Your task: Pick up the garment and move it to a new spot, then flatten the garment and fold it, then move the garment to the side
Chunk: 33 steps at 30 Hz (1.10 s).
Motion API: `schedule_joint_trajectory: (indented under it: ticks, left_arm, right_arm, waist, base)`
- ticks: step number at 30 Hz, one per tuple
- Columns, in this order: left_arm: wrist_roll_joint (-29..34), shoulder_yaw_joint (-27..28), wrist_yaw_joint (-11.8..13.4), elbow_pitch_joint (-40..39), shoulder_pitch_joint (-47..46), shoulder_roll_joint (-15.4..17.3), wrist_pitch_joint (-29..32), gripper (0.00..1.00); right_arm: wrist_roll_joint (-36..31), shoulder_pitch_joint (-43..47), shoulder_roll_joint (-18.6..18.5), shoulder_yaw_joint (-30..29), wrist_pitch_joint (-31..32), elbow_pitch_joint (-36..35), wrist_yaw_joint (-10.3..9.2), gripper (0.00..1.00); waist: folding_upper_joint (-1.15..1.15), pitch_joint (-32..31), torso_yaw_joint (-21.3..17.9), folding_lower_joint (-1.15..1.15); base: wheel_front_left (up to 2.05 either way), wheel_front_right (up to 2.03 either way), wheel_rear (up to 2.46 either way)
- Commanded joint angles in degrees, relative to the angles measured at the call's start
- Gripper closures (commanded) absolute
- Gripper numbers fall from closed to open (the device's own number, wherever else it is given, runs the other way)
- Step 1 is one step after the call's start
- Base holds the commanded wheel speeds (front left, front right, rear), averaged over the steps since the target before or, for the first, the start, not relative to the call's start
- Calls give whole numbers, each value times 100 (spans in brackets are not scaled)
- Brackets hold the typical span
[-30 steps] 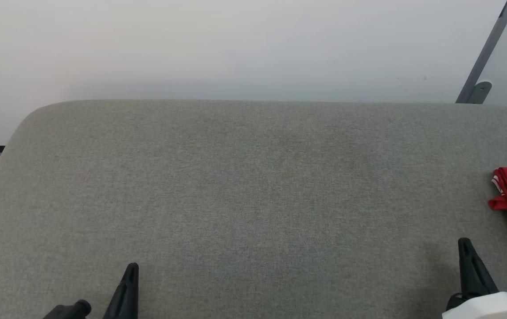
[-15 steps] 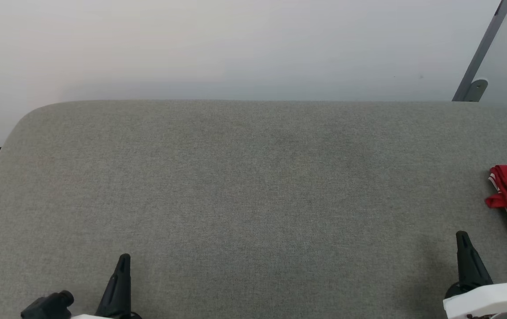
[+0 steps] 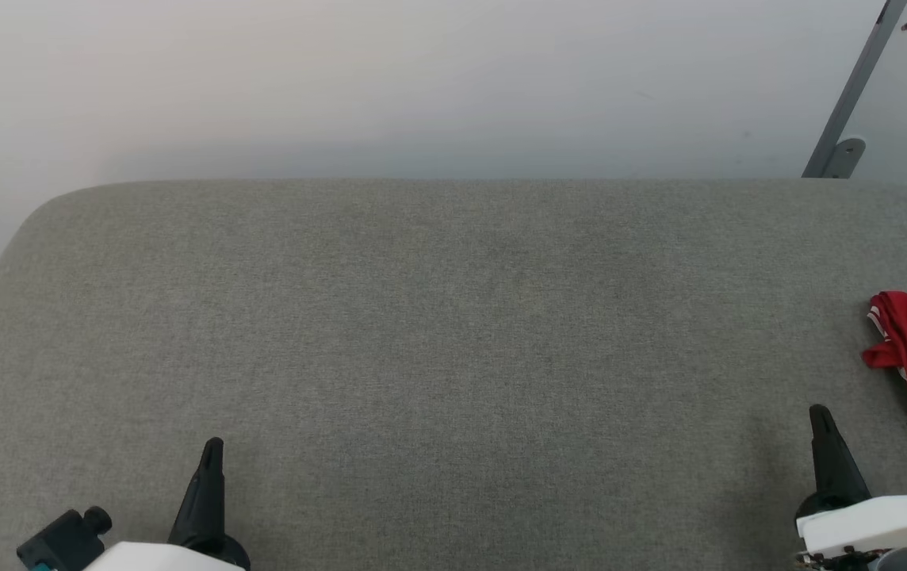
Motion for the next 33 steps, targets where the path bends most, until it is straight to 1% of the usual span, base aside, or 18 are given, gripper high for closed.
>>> schedule_joint_trajectory:
  ticks: [1, 19, 33]
  left_arm:
    - [-126, 41, 4, -54, -169, 11, 18, 100]
    - [-1318, 190, 6, 61, -417, -41, 332, 100]
    - [-2083, 301, 7, 141, -599, -89, 558, 100]
  right_arm:
    - [122, -168, -11, 7, 28, -79, 1, 100]
    - [1267, -310, 67, 15, 326, -71, 1, 100]
    - [2028, -411, 118, 21, 530, -64, 1, 100]
  waist:
    - [0, 0, -2, 0]
    - [0, 18, -74, 0]
    - [0, 31, -130, 0]
  base:
    - [0, 0, 0]
    - [0, 0, 0]
    - [0, 0, 0]
